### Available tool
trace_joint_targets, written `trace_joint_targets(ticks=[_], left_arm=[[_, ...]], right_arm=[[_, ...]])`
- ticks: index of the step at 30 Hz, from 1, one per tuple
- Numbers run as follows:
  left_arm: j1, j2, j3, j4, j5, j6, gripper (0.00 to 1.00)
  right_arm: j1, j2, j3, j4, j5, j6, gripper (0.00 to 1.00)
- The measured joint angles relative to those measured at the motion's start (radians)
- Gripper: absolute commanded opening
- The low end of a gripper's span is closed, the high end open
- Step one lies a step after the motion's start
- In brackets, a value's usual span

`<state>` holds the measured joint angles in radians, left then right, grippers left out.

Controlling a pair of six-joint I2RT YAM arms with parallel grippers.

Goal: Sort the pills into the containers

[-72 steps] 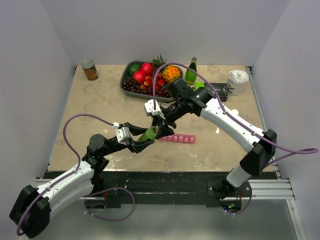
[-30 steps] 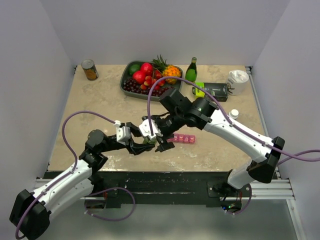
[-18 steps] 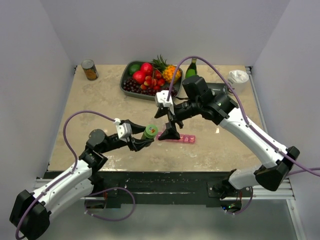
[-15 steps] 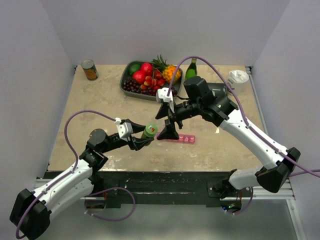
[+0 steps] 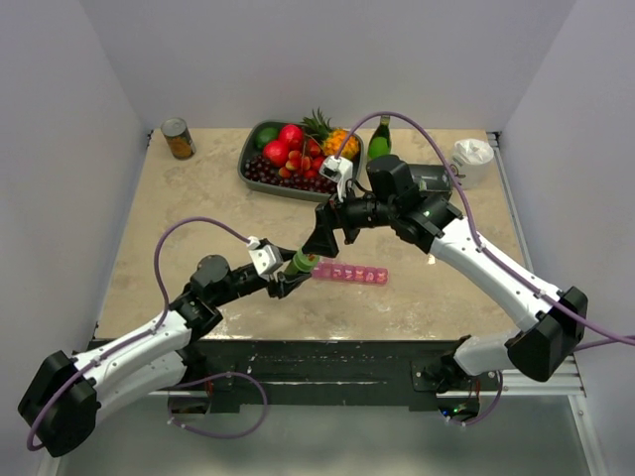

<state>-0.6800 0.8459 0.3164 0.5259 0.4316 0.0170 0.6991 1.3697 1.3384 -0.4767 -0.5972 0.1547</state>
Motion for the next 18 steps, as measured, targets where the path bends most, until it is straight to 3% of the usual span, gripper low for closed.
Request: trace_joint_targets(ticks=[18], left_arm=[[-0.062, 0.037, 0.009, -0.019, -0.141, 0.055, 0.00]], right_arm=[[0.001, 0.046, -0.040, 0.059, 0.044, 0.132, 0.93]])
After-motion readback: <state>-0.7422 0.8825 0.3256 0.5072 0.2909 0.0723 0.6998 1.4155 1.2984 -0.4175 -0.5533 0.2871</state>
